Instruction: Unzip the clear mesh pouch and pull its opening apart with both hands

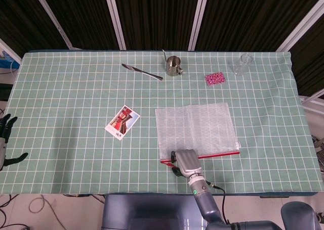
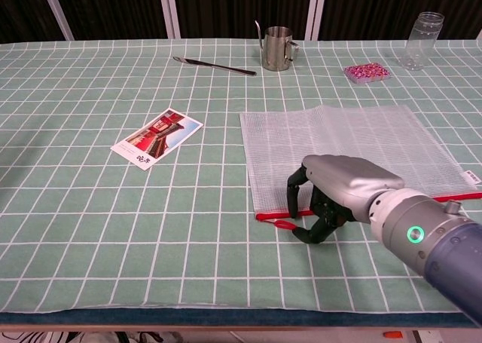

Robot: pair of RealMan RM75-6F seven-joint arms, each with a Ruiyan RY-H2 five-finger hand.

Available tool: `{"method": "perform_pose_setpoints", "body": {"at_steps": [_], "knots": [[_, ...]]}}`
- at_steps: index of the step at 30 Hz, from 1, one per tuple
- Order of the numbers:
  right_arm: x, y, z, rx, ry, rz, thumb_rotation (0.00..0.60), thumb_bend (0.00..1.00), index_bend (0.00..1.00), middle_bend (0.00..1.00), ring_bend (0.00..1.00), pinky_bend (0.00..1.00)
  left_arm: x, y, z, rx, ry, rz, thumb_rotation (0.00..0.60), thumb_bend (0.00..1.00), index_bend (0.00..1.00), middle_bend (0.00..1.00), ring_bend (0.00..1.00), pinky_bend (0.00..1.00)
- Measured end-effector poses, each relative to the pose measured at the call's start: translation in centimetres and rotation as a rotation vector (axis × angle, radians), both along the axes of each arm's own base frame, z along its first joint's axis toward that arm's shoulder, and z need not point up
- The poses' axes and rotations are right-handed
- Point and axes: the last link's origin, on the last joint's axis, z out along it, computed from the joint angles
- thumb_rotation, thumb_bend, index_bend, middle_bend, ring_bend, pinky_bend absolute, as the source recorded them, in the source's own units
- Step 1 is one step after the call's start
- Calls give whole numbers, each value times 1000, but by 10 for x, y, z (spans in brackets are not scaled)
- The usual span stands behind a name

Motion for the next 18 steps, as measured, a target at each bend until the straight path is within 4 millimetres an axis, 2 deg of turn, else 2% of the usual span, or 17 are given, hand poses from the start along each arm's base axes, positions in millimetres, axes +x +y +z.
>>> {"method": "perform_pose_setpoints", "body": {"at_steps": [14, 18], "knots": [[-5, 2, -5, 2, -6, -14, 600, 407, 548, 1000, 1000, 936, 0, 0, 0, 2, 2, 2, 600, 63, 0, 0, 0, 0], [-6, 2, -7, 2, -5, -17, 600, 446, 567, 1000, 1000, 936, 0, 0, 0, 4, 0, 3, 600, 63, 0, 0, 0, 0]]}}
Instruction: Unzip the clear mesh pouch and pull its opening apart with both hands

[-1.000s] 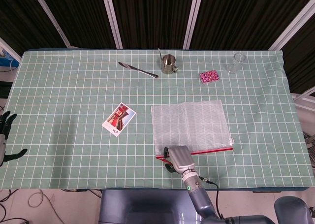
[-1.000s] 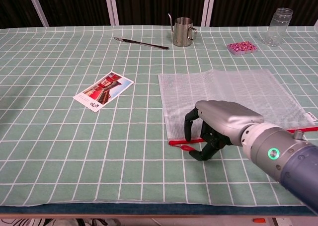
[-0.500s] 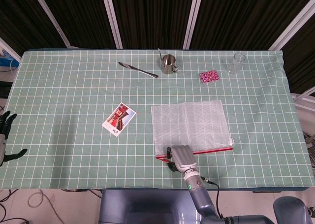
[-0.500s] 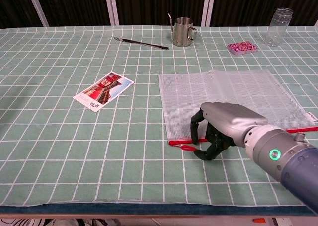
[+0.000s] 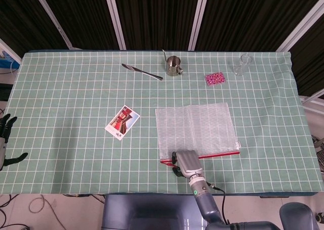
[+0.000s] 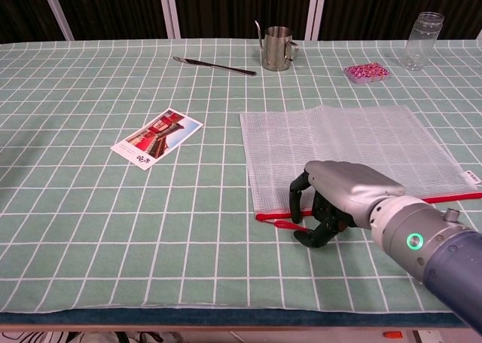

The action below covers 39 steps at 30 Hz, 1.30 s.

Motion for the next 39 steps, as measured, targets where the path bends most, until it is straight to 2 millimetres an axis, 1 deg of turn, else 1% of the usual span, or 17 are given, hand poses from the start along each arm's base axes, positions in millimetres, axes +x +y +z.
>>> {"method": "perform_pose_setpoints", "body": {"at_steps": [7, 19, 25, 30, 35, 39], "knots": [[0, 0, -1, -3, -8, -1, 600, 523, 592, 1000, 1000, 936, 0, 0, 0, -1, 0, 1, 600, 63, 0, 0, 0, 0], [-2, 1, 1, -2, -9, -6, 600, 579, 647, 1000, 1000, 936, 0, 0, 0, 2, -4, 0, 600, 64, 0, 0, 0, 0], [0, 1, 6, -12, -21, 4, 600, 609, 666, 1000, 1000, 936, 0, 1, 0, 2, -3, -2, 600, 65, 0, 0, 0, 0], [7, -3, 16, -34, -44, 22, 600, 620, 676, 1000, 1000, 936, 2, 3, 1, 2, 10, -14, 600, 66, 0, 0, 0, 0], [17, -9, 32, -65, -77, 48, 600, 627, 678, 1000, 1000, 936, 13, 11, -2, -11, 10, -44, 600, 66, 0, 0, 0, 0], [27, -16, 45, -85, -90, 73, 600, 628, 678, 1000, 1000, 936, 35, 25, -7, -38, 15, -111, 600, 66, 0, 0, 0, 0]]}}
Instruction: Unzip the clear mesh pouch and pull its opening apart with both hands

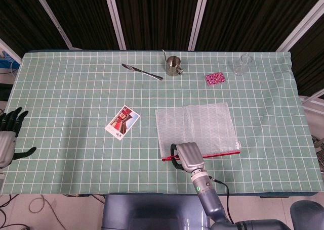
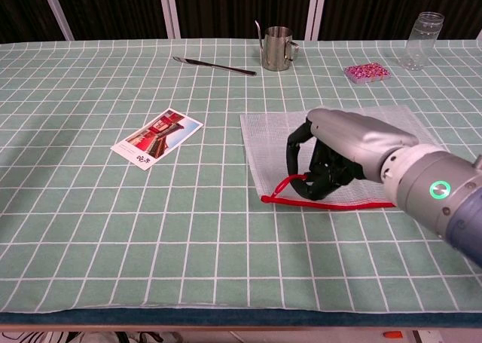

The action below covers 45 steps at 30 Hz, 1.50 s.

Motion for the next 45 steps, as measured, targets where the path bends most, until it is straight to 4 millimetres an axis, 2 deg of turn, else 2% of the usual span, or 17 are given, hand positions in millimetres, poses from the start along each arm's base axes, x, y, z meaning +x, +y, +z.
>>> {"method": "perform_pose_setpoints", "body": {"at_steps": [6, 11, 18, 27, 34, 45], "knots": [[24, -11, 18, -28, -35, 46, 600, 629, 678, 1000, 1000, 936, 47, 27, -12, -55, 1, -121, 600, 144, 3, 0, 0, 0], [44, -18, 32, -46, -60, 81, 600, 634, 679, 1000, 1000, 936, 91, 49, -28, -123, 15, -217, 600, 167, 120, 0, 0, 0], [59, -24, 44, -57, -68, 92, 600, 634, 682, 1000, 1000, 936, 153, 75, -63, -221, 7, -325, 600, 194, 225, 0, 0, 0], [70, -29, 60, -88, -83, 99, 600, 635, 686, 1000, 1000, 936, 215, 90, -113, -359, -5, -437, 600, 240, 295, 0, 0, 0], [76, -30, 66, -95, -91, 99, 600, 637, 687, 1000, 1000, 936, 248, 90, -146, -440, -9, -493, 600, 265, 339, 0, 0, 0], [74, -32, 72, -105, -99, 80, 600, 643, 691, 1000, 1000, 936, 264, 88, -178, -483, -44, -483, 600, 296, 420, 3, 0, 0]]}}
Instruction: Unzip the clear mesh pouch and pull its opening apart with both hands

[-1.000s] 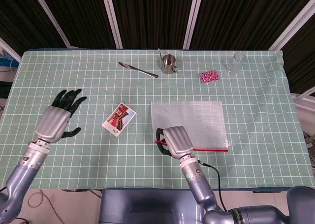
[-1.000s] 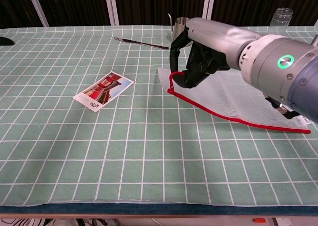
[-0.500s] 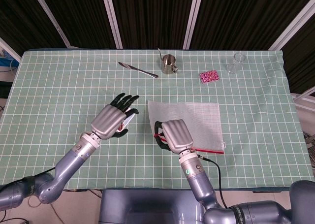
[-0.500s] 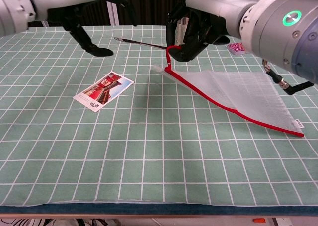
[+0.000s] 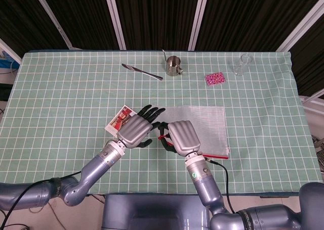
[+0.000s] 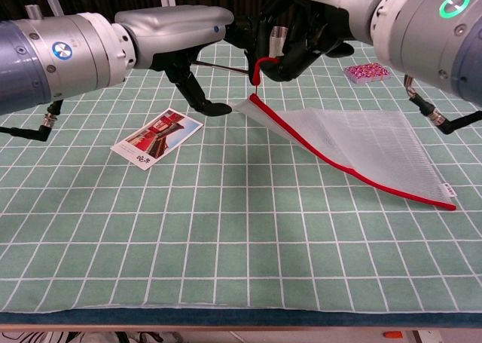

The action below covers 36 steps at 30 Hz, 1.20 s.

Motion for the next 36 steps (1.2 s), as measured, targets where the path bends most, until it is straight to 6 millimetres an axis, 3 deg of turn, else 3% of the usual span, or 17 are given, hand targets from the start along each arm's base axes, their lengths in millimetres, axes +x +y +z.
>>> {"method": "perform_pose_setpoints", "body": {"at_steps": [14, 27, 36], "knots": [[-5, -2, 3, 2, -8, -14, 600, 646, 691, 1000, 1000, 936, 7, -1, -12, -4, -42, 23, 600, 341, 499, 25, 0, 0], [-5, -1, 6, -1, -11, -12, 600, 647, 691, 1000, 1000, 936, 12, -3, -20, -8, -70, 31, 600, 350, 512, 29, 0, 0], [-8, -1, 7, -3, -11, -20, 600, 647, 691, 1000, 1000, 936, 14, -5, -22, -9, -84, 33, 600, 413, 545, 37, 0, 0]]}}
